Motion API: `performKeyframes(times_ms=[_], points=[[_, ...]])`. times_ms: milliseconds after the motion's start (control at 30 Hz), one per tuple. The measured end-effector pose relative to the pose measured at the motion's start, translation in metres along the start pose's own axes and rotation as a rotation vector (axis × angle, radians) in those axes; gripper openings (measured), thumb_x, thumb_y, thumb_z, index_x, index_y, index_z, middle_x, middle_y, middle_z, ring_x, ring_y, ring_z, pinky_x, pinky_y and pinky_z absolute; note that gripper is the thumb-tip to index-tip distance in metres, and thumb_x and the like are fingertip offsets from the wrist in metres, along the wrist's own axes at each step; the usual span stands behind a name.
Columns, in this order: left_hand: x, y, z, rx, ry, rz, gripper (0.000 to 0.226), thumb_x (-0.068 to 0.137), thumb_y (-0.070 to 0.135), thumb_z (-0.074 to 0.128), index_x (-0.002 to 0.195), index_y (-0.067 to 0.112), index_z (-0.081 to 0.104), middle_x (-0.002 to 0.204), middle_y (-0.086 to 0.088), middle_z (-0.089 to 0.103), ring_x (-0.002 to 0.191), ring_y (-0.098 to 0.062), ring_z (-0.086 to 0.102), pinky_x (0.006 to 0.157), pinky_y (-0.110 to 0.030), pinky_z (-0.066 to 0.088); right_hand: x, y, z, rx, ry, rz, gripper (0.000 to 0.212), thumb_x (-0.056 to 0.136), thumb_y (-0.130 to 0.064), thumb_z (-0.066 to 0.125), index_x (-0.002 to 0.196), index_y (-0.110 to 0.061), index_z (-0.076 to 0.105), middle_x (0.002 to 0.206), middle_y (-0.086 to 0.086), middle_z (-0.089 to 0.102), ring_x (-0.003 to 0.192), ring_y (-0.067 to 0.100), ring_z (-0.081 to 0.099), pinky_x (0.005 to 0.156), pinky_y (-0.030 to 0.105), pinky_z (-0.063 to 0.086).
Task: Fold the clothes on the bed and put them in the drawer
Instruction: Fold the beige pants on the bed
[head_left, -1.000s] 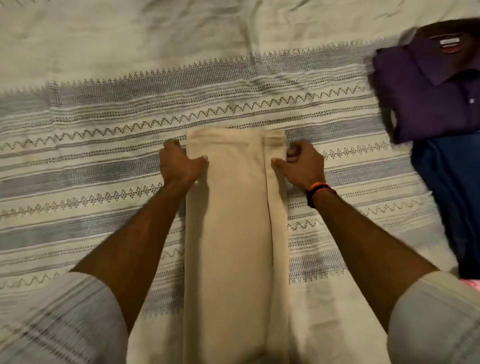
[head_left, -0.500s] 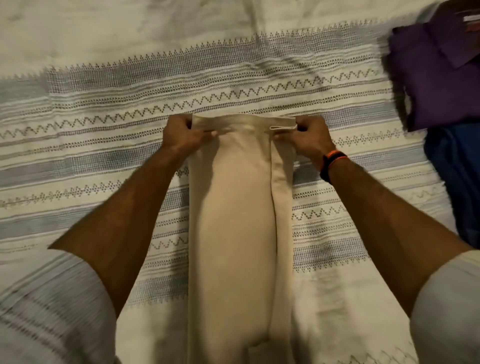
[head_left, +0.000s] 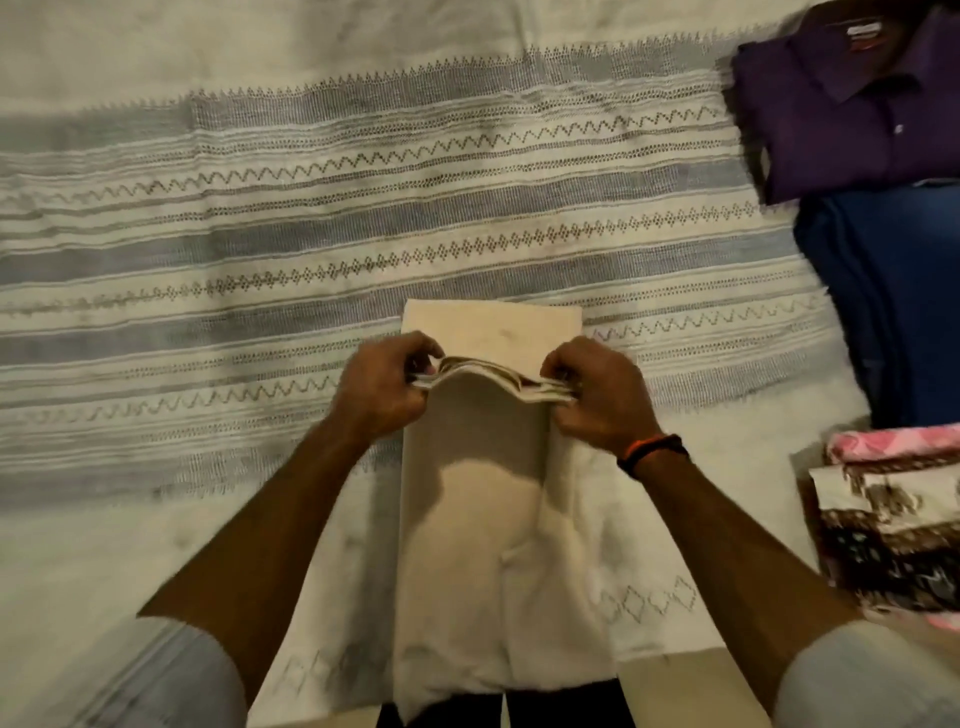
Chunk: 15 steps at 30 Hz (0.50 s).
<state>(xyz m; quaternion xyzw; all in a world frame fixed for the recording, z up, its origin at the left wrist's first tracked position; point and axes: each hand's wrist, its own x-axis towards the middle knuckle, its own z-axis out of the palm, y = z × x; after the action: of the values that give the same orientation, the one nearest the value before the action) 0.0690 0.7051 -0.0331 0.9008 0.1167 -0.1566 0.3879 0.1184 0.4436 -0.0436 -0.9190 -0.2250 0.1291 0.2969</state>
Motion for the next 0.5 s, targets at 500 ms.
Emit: performKeyframes(times_ms=[500], points=[[-0.123,-0.053,0.081,0.492,-0.169,0.161,0.033,0.075,0.011,0.073,0.107,0.017,0.067,0.101,-0.009,0.061,0.090,-0.030,0.059,0.067,-0.033,0.044,-0.132,0.002,0.059,-0.357,-0.199,-0.053,0.037,0.052,-0.012,0.079,0.085,-0.014,0.061,0.081,0.005,0.057,0.067,0.027,0.053,0.057,0.032,0.042]])
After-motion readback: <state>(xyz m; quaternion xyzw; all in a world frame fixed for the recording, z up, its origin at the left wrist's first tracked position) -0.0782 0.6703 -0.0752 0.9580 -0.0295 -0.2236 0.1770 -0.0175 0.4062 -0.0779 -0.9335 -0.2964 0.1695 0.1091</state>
